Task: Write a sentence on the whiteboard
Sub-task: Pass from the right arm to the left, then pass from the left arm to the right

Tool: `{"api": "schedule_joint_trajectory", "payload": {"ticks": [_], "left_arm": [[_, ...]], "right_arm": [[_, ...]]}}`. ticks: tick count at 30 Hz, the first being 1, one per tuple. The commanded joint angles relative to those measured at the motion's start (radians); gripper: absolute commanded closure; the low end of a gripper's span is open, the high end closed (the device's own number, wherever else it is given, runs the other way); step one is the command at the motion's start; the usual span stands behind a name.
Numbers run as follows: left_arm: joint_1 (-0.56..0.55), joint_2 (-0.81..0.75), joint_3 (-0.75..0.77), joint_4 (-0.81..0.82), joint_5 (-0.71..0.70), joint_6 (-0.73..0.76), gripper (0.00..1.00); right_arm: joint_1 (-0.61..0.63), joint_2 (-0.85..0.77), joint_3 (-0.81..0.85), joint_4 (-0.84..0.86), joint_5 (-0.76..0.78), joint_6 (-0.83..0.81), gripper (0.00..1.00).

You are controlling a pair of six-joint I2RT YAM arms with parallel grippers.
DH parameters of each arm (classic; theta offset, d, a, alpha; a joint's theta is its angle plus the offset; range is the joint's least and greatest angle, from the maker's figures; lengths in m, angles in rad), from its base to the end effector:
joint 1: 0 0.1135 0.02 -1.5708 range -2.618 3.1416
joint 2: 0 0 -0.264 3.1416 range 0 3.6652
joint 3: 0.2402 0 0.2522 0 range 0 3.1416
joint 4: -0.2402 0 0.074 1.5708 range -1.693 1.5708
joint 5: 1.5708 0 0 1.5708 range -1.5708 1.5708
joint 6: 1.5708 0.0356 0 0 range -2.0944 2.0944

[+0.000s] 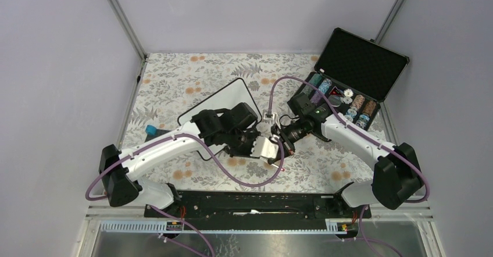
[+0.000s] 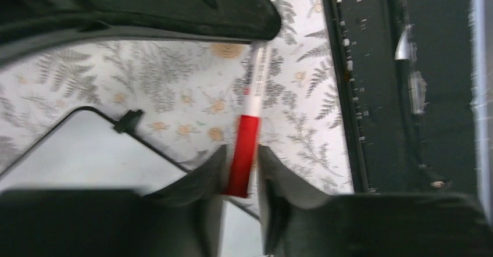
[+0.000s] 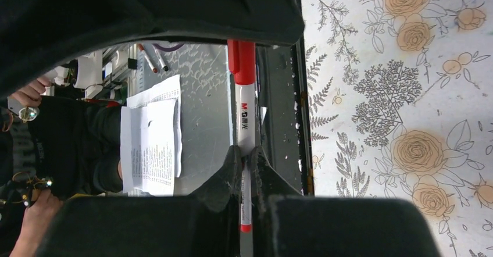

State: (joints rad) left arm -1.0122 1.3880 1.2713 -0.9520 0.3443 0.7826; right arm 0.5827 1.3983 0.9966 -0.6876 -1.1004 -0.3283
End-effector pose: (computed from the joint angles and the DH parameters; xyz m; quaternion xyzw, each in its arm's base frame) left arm 0.1350 -0.2387 0.3099 0.7726 0.5619 -0.1929 0.2241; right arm 0.2041 0.1725 0.2531 -0.4761 0.6886 0.5295 0.1372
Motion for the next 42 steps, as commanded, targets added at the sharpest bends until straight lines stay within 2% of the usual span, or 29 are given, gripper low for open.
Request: {"api": "schedule_joint_trajectory", "payload": {"ticks": [1, 2, 3, 4, 5, 6, 7, 8, 9, 13, 16, 21, 25, 28, 35, 42], "left_arm": [[-0.003, -0.008, 0.059, 0.013, 0.021, -0.006, 0.89], [-0.003, -0.012, 0.057, 0.018, 0.020, -0.014, 0.98], [-0.001, -0.017, 0.055, 0.026, 0.022, -0.030, 1.00], [0.010, -0.023, 0.048, 0.031, 0.038, -0.042, 1.00], [0.025, -0.031, 0.043, 0.037, 0.063, -0.066, 1.00], [0.051, -0.040, 0.038, 0.043, 0.102, -0.084, 1.00], [0.083, -0.049, 0.032, 0.050, 0.143, -0.105, 1.00], [0.115, -0.058, 0.023, 0.064, 0.178, -0.132, 1.00], [0.153, -0.073, 0.013, 0.084, 0.214, -0.159, 1.00], [0.302, -0.152, -0.064, 0.209, 0.343, -0.276, 1.00], [0.365, -0.193, -0.106, 0.325, 0.410, -0.403, 1.00], [0.414, -0.210, -0.139, 0.460, 0.484, -0.587, 1.00], [0.427, -0.202, -0.139, 0.489, 0.508, -0.627, 1.00], [0.426, -0.200, -0.137, 0.491, 0.517, -0.627, 1.00], [0.426, -0.186, -0.144, 0.496, 0.532, -0.633, 1.00], [0.426, -0.172, -0.140, 0.496, 0.527, -0.632, 1.00]], "right_arm": [[0.014, -0.018, 0.012, -0.026, -0.011, -0.010, 1.00], [0.015, -0.018, 0.015, -0.027, -0.016, -0.010, 1.00], [0.015, -0.019, 0.020, -0.026, -0.025, -0.008, 1.00], [0.015, -0.021, 0.028, -0.026, -0.034, -0.004, 0.91], [0.012, -0.022, 0.041, -0.024, -0.041, 0.005, 0.67], [0.002, -0.025, 0.054, -0.024, -0.047, 0.019, 0.38], [-0.017, -0.030, 0.072, -0.017, -0.056, 0.036, 0.20], [-0.049, -0.037, 0.082, 0.007, -0.087, 0.061, 0.05], [-0.082, -0.048, 0.088, 0.057, -0.118, 0.113, 0.01], [-0.160, -0.120, 0.070, 0.260, -0.125, 0.329, 0.00], [-0.186, -0.193, -0.031, 0.579, -0.114, 0.619, 0.02], [-0.197, -0.186, -0.087, 0.890, -0.076, 0.926, 0.13], [-0.197, -0.164, -0.132, 1.190, -0.080, 1.193, 0.23], [-0.196, -0.157, -0.116, 1.191, -0.073, 1.203, 0.31], [-0.192, -0.159, -0.114, 1.150, -0.059, 1.169, 0.35], [-0.175, -0.161, -0.087, 1.048, -0.049, 1.079, 0.45]]}}
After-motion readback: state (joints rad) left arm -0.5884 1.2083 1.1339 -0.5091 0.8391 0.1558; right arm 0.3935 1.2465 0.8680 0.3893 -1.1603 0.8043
